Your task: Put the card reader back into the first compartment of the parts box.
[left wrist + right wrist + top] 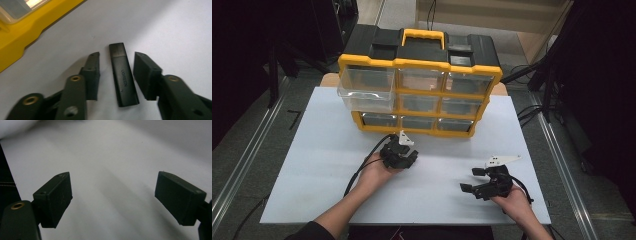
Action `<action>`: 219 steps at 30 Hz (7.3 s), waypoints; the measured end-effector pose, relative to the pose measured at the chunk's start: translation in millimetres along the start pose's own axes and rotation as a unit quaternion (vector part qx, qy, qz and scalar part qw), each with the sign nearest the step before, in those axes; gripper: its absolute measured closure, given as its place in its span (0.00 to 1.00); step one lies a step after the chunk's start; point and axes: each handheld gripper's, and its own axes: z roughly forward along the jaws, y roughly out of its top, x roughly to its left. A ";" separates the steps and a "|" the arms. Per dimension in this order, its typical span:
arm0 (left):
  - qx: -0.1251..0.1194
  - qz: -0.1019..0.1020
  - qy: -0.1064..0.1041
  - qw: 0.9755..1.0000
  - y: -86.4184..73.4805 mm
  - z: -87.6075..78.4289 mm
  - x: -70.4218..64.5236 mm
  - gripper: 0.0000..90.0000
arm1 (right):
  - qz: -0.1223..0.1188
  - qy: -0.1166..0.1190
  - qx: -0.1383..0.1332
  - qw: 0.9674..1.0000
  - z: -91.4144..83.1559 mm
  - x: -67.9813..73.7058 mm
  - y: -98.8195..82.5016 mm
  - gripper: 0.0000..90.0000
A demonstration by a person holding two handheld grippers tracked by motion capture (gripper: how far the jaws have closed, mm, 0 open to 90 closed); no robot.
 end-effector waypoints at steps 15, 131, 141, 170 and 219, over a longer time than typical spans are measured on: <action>-0.007 -0.002 -0.073 0.997 -1.7 -1.4 18.5 0.84 | -0.001 -0.003 0.004 1.000 1.6 0.1 0.3 0.14; 0.037 0.187 -0.241 0.952 123.2 -244.1 51.3 0.84 | 0.004 0.009 -0.007 1.000 -3.2 -3.9 1.7 0.14; 0.023 0.183 -0.235 0.954 144.8 -266.8 63.9 0.84 | 0.006 0.010 -0.006 1.000 -2.7 -3.7 2.1 0.14; 0.017 0.139 -0.135 0.981 184.8 -272.2 108.3 0.84 | 0.002 0.019 -0.005 1.000 -0.2 -4.3 4.7 0.14; -0.036 0.078 -0.164 0.983 155.1 -277.0 100.5 0.31 | -0.001 0.019 -0.005 1.000 -0.1 -2.8 5.2 0.14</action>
